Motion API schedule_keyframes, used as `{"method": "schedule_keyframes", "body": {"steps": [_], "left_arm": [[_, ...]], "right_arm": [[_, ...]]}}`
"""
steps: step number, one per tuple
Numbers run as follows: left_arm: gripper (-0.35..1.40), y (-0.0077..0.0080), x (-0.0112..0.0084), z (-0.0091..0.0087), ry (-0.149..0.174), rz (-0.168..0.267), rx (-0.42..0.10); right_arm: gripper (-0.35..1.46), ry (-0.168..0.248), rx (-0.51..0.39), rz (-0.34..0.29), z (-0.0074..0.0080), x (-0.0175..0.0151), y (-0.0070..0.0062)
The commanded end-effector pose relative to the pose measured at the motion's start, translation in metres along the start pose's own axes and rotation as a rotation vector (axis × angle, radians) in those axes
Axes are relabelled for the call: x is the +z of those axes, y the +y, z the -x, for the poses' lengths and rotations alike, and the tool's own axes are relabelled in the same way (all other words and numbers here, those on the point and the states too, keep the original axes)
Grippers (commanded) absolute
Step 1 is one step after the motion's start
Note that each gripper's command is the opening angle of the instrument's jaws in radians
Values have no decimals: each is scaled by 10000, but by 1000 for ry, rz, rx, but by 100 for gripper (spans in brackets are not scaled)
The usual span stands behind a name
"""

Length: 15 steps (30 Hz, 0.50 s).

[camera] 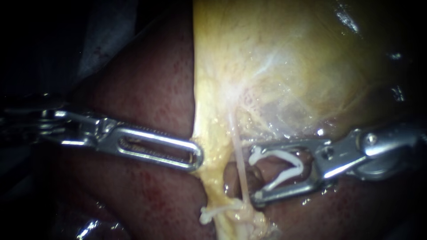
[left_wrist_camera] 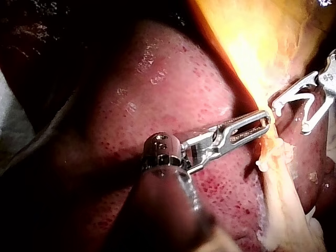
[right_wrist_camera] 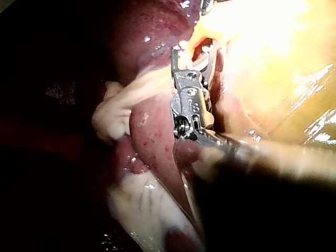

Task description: Clipping second clip left tube

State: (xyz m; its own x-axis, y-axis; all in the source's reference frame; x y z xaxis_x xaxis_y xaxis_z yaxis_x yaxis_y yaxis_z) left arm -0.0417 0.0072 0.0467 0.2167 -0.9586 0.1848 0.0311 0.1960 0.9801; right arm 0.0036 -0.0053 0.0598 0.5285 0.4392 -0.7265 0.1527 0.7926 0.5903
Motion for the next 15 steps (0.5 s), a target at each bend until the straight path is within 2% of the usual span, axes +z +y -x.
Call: {"method": "schedule_keyframes", "body": {"steps": [1, 9, 15], "left_arm": [[-35, 0, 0, 0, 0, 0, 0], [-35, -3, 3, 0, -1, 1, -1], [-35, -3, 4, 0, -2, 2, -1]], "right_arm": [[51, -4, 3, -6, 3, 5, 0], [51, -24, 20, -23, 21, 29, 5], [50, -33, 28, -44, 27, 52, 5]]}}
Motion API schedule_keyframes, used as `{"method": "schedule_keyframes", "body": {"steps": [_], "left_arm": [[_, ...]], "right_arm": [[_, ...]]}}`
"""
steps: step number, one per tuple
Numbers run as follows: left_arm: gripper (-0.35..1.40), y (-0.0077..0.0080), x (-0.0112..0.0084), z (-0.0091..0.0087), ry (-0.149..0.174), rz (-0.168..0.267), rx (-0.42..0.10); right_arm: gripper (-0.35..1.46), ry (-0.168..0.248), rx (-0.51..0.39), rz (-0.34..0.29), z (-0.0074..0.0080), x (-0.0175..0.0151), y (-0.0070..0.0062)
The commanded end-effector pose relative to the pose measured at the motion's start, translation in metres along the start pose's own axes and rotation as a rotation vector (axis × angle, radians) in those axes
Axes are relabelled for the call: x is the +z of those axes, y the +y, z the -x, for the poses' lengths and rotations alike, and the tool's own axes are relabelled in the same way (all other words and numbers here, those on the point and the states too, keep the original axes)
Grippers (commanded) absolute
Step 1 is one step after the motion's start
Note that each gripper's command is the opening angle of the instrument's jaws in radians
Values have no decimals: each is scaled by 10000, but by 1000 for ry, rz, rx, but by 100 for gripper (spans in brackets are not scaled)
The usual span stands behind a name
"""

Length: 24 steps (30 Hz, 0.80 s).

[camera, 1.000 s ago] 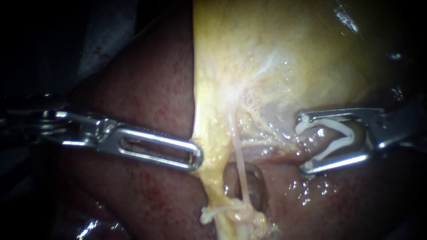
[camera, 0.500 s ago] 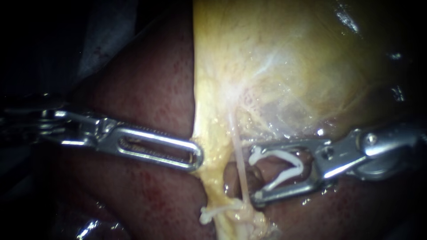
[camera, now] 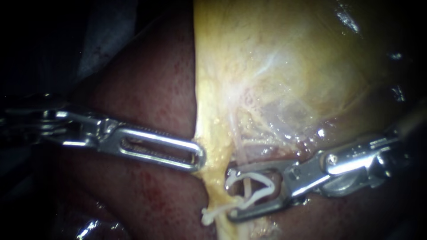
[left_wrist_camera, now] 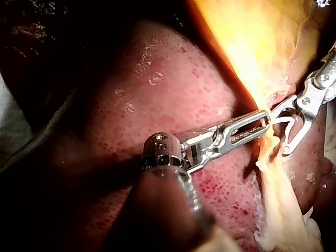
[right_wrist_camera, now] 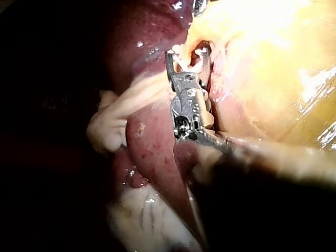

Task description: Clipping second clip left tube

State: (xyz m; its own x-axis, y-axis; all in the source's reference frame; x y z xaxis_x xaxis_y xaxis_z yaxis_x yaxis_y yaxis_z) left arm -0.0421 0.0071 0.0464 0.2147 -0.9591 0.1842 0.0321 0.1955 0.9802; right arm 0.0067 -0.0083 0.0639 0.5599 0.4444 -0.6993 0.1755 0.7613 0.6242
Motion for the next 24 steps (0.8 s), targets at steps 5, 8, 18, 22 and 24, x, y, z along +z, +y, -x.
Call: {"method": "schedule_keyframes", "body": {"steps": [5, 8, 18, 22, 24], "left_arm": [[-35, -1, 0, 0, 0, 1, 0], [-35, -1, 1, 0, 0, 1, 0], [-35, -2, 2, 0, -1, 2, 0], [-35, -2, 3, 0, -1, 2, 0], [-35, -2, 3, 0, -1, 2, 0]], "right_arm": [[46, -6, -3, -24, -2, 17, 1], [44, -10, -1, -37, -4, 24, 2], [42, -10, 3, -36, -5, 34, 8], [39, -10, 3, -34, -6, 36, 11], [37, -13, 9, -33, -7, 39, 11]]}}
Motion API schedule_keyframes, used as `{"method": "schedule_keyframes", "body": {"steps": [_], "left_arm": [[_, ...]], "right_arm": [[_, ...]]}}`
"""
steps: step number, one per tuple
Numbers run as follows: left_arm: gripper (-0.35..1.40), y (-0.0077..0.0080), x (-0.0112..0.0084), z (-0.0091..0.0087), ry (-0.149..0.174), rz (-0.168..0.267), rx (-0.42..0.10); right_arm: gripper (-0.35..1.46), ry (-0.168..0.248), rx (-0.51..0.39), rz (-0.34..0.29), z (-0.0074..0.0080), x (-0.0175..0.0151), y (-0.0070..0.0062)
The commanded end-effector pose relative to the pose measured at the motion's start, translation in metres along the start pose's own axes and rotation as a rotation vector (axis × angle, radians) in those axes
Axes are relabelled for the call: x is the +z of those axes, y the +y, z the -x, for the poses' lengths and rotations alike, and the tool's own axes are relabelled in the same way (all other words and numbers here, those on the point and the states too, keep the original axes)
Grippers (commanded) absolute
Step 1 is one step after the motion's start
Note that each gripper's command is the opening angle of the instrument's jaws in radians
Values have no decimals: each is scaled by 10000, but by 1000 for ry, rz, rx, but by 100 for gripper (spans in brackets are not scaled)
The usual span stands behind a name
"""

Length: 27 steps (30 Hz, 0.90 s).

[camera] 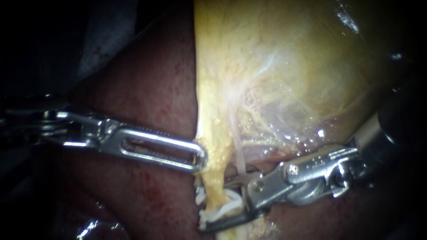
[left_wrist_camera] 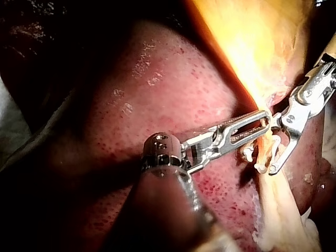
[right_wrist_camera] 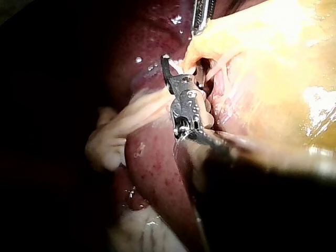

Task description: Clipping second clip left tube

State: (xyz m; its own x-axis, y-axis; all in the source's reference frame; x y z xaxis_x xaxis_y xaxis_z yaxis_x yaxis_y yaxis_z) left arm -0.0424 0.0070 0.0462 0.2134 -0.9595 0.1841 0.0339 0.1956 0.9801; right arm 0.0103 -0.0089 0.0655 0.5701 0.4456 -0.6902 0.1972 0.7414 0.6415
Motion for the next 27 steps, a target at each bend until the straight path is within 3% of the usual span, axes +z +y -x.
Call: {"method": "schedule_keyframes", "body": {"steps": [1, 5, 12, 27], "left_arm": [[-35, 1, 0, 0, 0, 1, 0], [-35, 1, 0, 0, 0, 1, 0], [-35, 1, 1, 0, 0, 1, 0], [-35, 1, 2, 0, -1, 1, 0]], "right_arm": [[37, -3, 1, 0, 0, 1, -1], [28, -4, 16, -3, -1, 3, 0], [-33, -15, 78, -38, 2, 0, 5], [-35, -18, 93, -44, 4, -2, 4]]}}
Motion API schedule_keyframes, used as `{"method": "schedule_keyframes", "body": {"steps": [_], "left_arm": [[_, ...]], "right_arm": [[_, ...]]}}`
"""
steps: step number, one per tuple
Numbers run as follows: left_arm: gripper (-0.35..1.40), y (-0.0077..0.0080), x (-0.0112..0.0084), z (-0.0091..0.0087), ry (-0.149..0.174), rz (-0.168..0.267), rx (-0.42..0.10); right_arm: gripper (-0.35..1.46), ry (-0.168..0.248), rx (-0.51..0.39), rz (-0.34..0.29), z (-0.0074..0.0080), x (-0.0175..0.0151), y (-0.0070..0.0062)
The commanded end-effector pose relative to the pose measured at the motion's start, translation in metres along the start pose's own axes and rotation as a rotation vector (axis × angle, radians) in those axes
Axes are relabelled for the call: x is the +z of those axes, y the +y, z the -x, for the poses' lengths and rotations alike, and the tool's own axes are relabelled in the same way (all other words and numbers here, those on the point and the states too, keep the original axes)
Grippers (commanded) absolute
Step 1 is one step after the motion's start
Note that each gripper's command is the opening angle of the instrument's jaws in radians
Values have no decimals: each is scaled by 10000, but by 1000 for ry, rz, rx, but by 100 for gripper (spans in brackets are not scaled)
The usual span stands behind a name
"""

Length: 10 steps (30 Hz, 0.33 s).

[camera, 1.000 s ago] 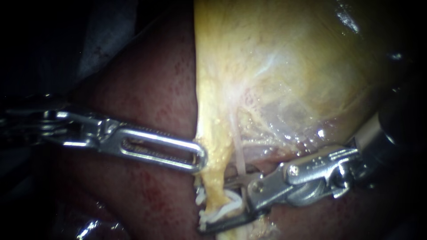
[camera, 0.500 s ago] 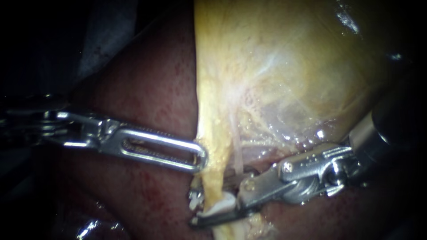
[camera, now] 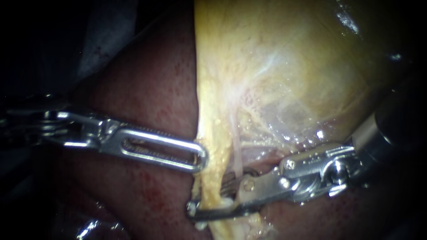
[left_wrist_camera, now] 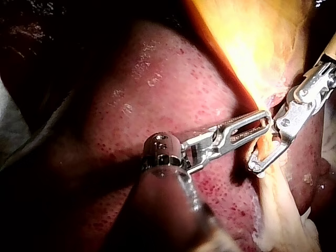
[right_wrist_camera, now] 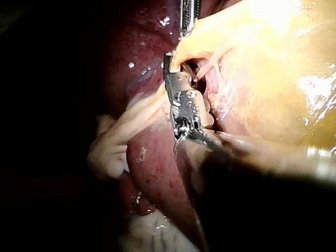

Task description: Clipping second clip left tube

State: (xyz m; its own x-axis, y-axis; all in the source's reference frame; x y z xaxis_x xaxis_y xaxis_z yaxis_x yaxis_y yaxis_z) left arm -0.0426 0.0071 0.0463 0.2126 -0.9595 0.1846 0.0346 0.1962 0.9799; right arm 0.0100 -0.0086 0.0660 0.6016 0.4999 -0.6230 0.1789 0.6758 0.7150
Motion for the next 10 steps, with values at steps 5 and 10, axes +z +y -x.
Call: {"method": "schedule_keyframes", "body": {"steps": [5, 10], "left_arm": [[-35, 0, 0, 0, 0, 0, 0], [-35, 0, 1, 0, 0, 0, 0]], "right_arm": [[-35, 0, 2, 0, 0, 0, 0], [-35, 0, 2, -1, 1, -1, 0]]}}
